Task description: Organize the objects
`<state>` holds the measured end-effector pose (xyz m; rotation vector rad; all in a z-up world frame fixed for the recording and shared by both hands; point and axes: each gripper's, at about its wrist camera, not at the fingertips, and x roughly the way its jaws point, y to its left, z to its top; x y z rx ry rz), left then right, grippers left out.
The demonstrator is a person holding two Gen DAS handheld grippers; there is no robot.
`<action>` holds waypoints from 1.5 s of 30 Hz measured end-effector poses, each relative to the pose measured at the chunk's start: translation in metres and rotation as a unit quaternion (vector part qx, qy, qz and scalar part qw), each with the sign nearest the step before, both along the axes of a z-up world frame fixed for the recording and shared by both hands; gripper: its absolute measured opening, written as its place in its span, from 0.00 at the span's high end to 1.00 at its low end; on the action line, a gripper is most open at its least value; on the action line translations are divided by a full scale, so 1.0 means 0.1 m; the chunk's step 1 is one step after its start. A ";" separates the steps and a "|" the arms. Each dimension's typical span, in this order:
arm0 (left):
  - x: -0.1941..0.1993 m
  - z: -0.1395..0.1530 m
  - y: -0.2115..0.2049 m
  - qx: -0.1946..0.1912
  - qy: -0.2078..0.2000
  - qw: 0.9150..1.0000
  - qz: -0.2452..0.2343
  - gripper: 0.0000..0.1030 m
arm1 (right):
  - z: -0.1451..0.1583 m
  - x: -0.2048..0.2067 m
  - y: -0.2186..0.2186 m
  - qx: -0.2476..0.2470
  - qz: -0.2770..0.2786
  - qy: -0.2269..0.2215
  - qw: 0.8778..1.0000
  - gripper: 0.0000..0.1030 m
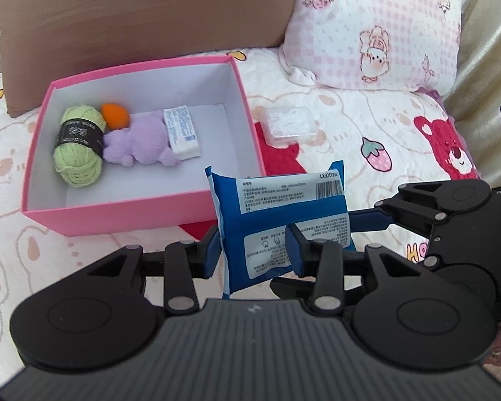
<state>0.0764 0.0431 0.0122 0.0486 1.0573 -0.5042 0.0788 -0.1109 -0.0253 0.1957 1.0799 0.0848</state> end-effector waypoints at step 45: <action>1.29 -0.55 0.81 -0.047 0.003 0.993 0.105 0.62 | -0.34 1.46 -0.04 0.021 0.003 -0.014 1.000 0.45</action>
